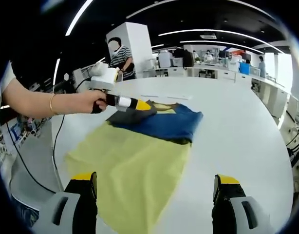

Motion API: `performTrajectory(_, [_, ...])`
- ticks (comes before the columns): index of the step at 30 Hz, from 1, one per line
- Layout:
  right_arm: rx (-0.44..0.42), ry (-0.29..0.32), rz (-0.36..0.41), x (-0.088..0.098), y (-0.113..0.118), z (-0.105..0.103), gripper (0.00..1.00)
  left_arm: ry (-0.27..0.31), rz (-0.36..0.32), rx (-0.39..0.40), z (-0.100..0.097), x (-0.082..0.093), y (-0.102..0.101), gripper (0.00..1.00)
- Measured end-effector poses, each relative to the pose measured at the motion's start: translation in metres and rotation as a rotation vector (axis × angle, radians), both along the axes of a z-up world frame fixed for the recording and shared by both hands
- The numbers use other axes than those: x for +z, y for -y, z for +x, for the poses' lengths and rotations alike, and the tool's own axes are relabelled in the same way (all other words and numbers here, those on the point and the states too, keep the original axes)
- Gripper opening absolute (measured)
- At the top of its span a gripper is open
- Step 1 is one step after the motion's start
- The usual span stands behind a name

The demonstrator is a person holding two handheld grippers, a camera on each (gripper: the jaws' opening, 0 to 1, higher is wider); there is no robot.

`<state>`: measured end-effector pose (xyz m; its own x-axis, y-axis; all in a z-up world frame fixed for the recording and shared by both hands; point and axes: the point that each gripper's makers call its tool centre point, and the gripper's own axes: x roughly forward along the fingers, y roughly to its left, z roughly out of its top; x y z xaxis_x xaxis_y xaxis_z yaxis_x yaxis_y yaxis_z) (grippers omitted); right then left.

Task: Fold the garment on the visible template until the final outline fits inside the template.

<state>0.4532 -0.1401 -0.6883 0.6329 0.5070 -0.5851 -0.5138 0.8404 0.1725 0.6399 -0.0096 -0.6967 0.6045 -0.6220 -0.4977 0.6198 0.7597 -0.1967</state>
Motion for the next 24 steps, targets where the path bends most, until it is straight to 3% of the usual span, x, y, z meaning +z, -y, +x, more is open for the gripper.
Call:
performTrajectory(2, [-0.004, 0.001, 0.002, 0.000, 0.001, 0.000, 0.99, 0.049, 0.007, -0.015, 0.001, 0.004, -0.002, 0.13])
performTrajectory(9, [-0.006, -0.001, 0.000, -0.001, 0.001, -0.001, 0.99, 0.119, 0.002, -0.025, -0.001, 0.020, -0.016, 0.22])
performTrajectory(13, [-0.004, 0.002, 0.003, 0.000, 0.001, 0.001, 0.99, 0.176, -0.006, 0.015, 0.006, 0.032, -0.031, 0.35])
performTrajectory(21, [0.002, 0.008, 0.010, 0.002, -0.002, 0.003, 0.99, 0.159, 0.010, 0.095, 0.011, 0.027, -0.059, 0.38])
performTrajectory(23, [0.000, 0.009, 0.010, 0.002, -0.001, 0.003, 0.99, 0.142, -0.004, 0.128, 0.011, 0.024, -0.064, 0.37])
performTrajectory(24, [0.000, 0.008, 0.010, 0.002, -0.001, 0.003, 0.99, 0.118, -0.044, 0.168, 0.012, 0.023, -0.066, 0.37])
